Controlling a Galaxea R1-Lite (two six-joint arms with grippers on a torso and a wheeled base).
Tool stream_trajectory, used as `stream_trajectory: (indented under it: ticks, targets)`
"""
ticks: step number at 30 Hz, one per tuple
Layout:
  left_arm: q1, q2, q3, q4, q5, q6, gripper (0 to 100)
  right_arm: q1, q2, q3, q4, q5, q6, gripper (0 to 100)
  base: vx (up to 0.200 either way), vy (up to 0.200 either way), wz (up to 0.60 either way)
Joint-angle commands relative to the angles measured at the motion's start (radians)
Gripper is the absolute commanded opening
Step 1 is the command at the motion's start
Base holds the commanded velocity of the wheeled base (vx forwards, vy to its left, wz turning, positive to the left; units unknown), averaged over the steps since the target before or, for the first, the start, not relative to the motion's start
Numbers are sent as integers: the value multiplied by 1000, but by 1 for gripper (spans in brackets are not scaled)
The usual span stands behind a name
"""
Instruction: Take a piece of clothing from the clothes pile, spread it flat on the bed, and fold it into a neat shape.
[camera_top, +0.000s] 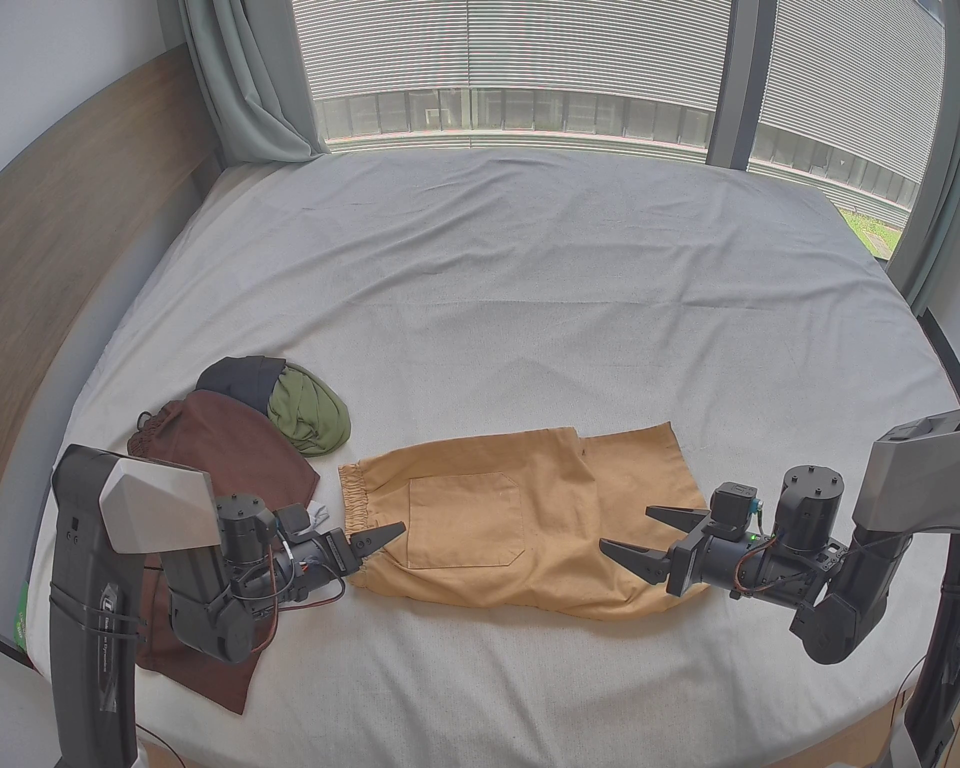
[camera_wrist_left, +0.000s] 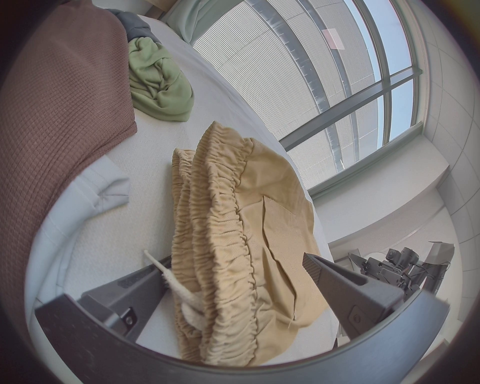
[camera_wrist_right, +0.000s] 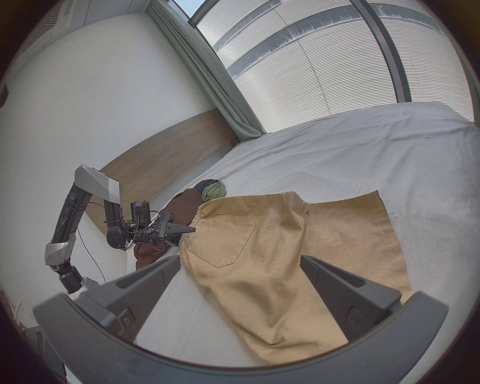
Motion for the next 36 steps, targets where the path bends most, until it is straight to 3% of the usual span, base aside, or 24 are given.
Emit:
stream_trajectory:
  ticks: [1, 4, 16, 17, 36]
  targets:
    - [-29, 2, -15, -2, 47, -4, 100, 1, 1, -1, -1, -1, 1, 100, 0, 0, 0]
    - [-36, 3, -19, -4, 79, -4, 100, 1, 1, -1, -1, -1, 1, 100, 0, 0, 0]
    - [-41, 6, -21, -4, 87, -7, 100, 3, 1, -1, -1, -1, 1, 100, 0, 0, 0]
    - [-42, 8, -21, -4, 85, -7, 0, 1, 1, -1, -1, -1, 1, 100, 0, 0, 0]
    - [-29, -43, -1, -4, 80, 3, 0, -8, 20, -2, -1, -1, 1, 100, 0, 0, 0]
